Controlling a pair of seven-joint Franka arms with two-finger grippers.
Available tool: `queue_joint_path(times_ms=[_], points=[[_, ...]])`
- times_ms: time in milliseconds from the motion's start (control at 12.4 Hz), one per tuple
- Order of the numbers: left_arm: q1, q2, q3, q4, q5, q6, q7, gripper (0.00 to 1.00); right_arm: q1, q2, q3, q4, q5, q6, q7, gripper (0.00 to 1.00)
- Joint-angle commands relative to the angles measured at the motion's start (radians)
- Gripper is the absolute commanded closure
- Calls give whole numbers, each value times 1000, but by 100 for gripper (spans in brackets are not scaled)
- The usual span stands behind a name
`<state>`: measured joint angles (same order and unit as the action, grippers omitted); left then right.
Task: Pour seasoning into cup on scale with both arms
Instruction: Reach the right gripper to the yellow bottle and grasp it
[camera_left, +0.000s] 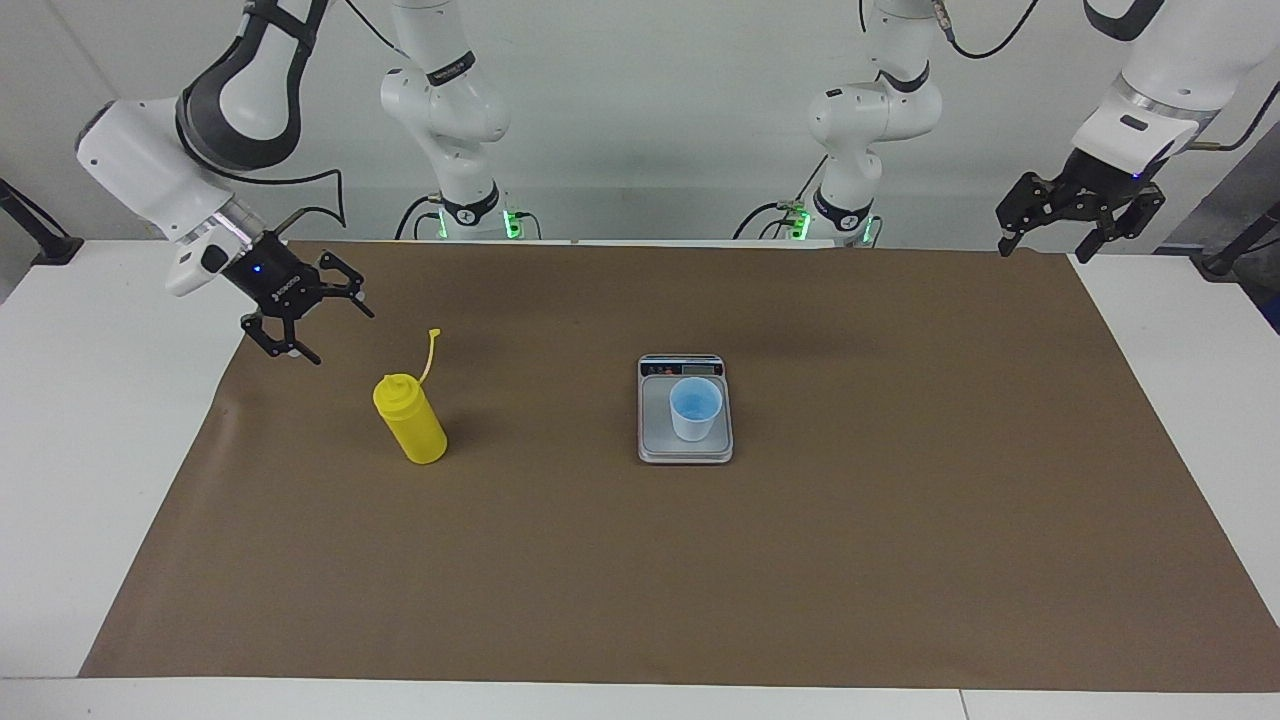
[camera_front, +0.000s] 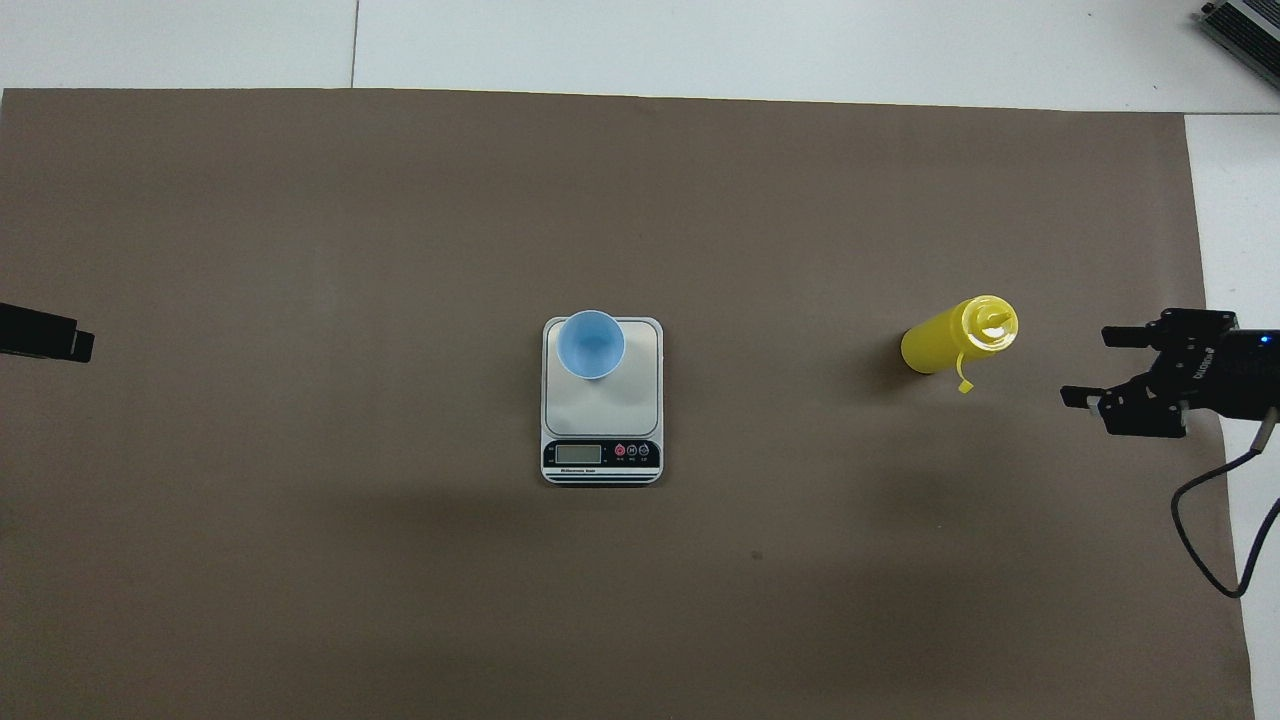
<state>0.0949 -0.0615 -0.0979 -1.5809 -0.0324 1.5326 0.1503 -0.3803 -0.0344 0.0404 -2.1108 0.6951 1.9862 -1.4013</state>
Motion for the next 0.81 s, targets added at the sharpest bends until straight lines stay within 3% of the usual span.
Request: queue_joint_path(times_ms=[0, 242, 725], points=[[-9, -11, 4, -27, -9, 17, -14, 0, -29, 39, 9, -52, 139, 48, -198, 0], [-15, -17, 3, -31, -6, 8, -8, 0, -25, 80, 9, -103, 250, 78, -431, 0], [-12, -29, 3, -51, -6, 8, -17, 0, -17, 122, 10, -136, 362, 77, -542, 0]])
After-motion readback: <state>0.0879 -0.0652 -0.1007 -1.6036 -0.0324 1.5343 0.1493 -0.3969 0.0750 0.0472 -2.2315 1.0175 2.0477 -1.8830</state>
